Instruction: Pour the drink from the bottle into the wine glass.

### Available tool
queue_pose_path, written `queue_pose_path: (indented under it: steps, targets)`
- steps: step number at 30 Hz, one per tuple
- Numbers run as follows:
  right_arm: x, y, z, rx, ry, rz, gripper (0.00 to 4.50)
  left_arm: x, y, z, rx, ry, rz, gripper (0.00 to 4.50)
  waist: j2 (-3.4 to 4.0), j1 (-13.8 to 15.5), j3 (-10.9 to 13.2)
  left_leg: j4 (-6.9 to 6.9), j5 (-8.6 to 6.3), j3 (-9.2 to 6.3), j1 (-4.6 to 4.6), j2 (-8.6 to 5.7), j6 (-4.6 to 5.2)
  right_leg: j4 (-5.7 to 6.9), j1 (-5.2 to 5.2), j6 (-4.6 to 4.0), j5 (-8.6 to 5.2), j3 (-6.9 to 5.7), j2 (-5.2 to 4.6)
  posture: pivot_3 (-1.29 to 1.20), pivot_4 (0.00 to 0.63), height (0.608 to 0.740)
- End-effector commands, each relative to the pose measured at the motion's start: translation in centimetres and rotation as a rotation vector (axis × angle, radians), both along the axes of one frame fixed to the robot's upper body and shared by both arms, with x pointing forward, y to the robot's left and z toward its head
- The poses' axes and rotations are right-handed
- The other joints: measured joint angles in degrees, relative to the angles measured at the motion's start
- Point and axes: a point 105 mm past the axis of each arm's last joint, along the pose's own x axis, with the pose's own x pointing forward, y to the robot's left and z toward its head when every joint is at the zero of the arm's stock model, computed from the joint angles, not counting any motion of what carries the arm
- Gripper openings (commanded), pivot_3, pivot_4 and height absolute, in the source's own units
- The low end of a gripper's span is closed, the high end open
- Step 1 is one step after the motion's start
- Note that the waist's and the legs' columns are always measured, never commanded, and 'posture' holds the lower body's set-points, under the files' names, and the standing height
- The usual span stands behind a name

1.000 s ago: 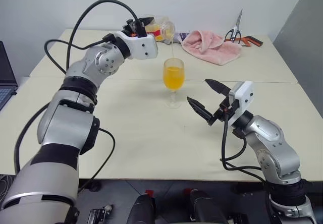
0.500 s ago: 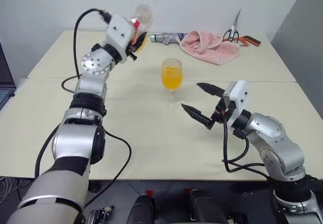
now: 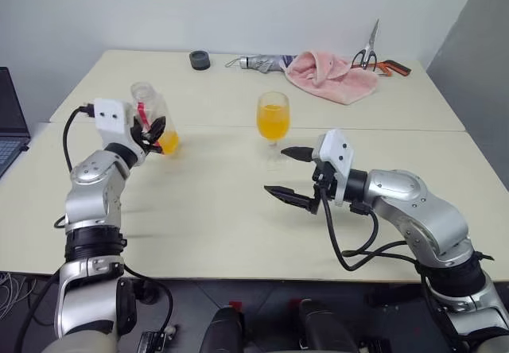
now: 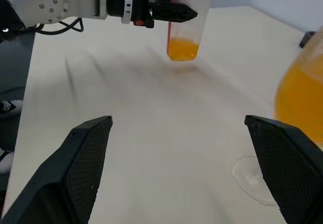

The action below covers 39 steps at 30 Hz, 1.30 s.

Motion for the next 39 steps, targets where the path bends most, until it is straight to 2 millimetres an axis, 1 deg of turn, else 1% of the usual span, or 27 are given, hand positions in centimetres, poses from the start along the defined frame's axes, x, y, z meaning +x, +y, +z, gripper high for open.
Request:
queue_pose_path:
  steps: [1,5,12,14,16,17,20,21,25,28,31,34,37,39]
  targets:
    - [-0.3,0.8,0.9,0.006,-0.049,0.042,4.5,-0.6,0.8,1.7,-0.008,-0.065,0.024,1.66,-0.01,0.3,0.0,0.0,0.0,0.01,0.01,0.0,0.0,0.0,0.0,0.0,0.0,0.0,0.0,0.0,0.15,0.74]
    - [-0.6,1.5,1.2,0.013,-0.059,0.071,4.5,-0.5,1.4,0.4,-0.033,-0.038,0.036,1.66,-0.01,0.3,0.0,-0.01,0.0,0.01,0.0,0.0,0.0,0.0,0.0,0.0,0.0,-0.01,0.03,0.0,0.15,0.74]
    - [-0.5,1.8,1.4,0.005,-0.072,0.076,4.5,-0.2,1.9,-1.2,-0.017,-0.004,0.024,1.66,-0.02,0.2,0.0,-0.02,0.0,0.03,0.02,0.0,0.0,-0.01,-0.01,-0.01,0.0,0.0,0.05,0.0,0.15,0.74]
    - [-0.5,1.9,1.5,0.005,-0.073,0.075,4.5,-0.2,2.1,-1.5,-0.02,-0.004,0.035,2.4,-0.02,0.2,0.0,-0.03,0.0,0.04,0.04,-0.01,0.0,0.0,-0.01,-0.01,0.0,0.01,0.06,0.0,0.15,0.74]
    - [-0.5,1.9,1.6,0.005,-0.074,0.073,4.5,-0.2,2.1,-1.6,-0.023,-0.007,0.036,2.98,-0.02,0.2,0.0,-0.03,0.0,0.05,0.05,-0.01,0.0,0.0,-0.01,0.0,0.0,0.01,0.06,0.0,0.15,0.74]
    - [-0.5,1.9,1.6,0.005,-0.073,0.073,4.5,-0.2,2.1,-1.6,-0.026,-0.012,0.036,3.35,-0.02,0.2,0.0,-0.03,0.0,0.05,0.04,-0.01,0.0,0.0,-0.01,0.0,0.0,0.01,0.07,0.0,0.15,0.74]
    - [-0.6,1.9,1.8,0.007,-0.073,0.074,4.5,-0.3,2.0,-1.5,-0.025,-0.022,0.034,4.27,-0.02,0.2,0.0,-0.03,0.0,0.02,0.01,0.0,0.0,-0.03,-0.01,0.0,0.0,-0.01,0.07,0.0,0.15,0.74]
    - [-0.6,1.9,1.8,0.007,-0.072,0.074,4.5,-0.4,2.0,-1.5,-0.015,-0.026,0.033,4.45,-0.02,0.2,0.0,-0.04,0.0,0.03,0.02,0.0,0.0,-0.03,-0.01,0.0,0.0,0.0,0.07,0.0,0.15,0.74]
    - [-0.7,1.5,1.6,0.003,-0.069,0.073,4.5,-1.2,1.8,-1.4,0.045,-0.051,0.03,4.45,-0.02,0.2,0.0,-0.06,0.0,0.03,0.03,0.01,0.0,-0.04,-0.01,0.0,0.0,0.01,0.06,0.0,0.15,0.74]
    - [-0.7,0.6,0.0,-0.006,-0.072,0.048,4.5,-2.7,2.1,-1.8,0.087,-0.08,0.058,4.45,-0.03,0.2,0.0,-0.1,-0.01,0.03,0.03,0.08,0.0,-0.06,-0.02,-0.01,0.0,0.03,0.01,0.0,0.15,0.74]
    - [-1.1,0.0,-0.9,0.079,-0.09,0.031,4.5,-4.2,2.0,-2.4,0.048,-0.076,0.065,4.45,-0.03,0.2,0.0,-0.16,-0.01,0.03,0.02,0.13,0.01,-0.14,-0.02,-0.01,0.0,0.05,-0.11,0.0,0.15,0.74]
    - [1.1,-2.4,-4.1,0.122,-0.108,-0.186,4.5,-6.3,1.3,-3.2,0.037,-0.061,0.068,4.45,-0.1,0.2,-0.1,-0.17,-0.01,0.06,0.04,0.12,0.01,-0.17,0.0,0.0,0.0,0.06,-0.09,0.0,0.15,0.74]
    - [2.7,-5.2,-5.9,0.215,-0.109,-0.402,4.5,-7.6,0.9,-4.0,0.056,-0.033,0.131,4.45,-0.11,0.3,-0.1,-0.19,-0.01,0.08,0.09,0.13,0.0,-0.19,0.05,0.01,-0.01,0.1,-0.09,0.0,0.15,0.74]
    - [3.5,-7.1,-7.4,0.31,-0.029,-0.537,4.5,-8.3,0.3,-4.7,0.053,-0.016,0.142,4.45,-0.1,0.3,-0.1,-0.19,-0.01,0.09,0.09,0.12,0.0,-0.17,0.05,0.01,-0.01,0.13,-0.08,0.0,0.15,0.74]
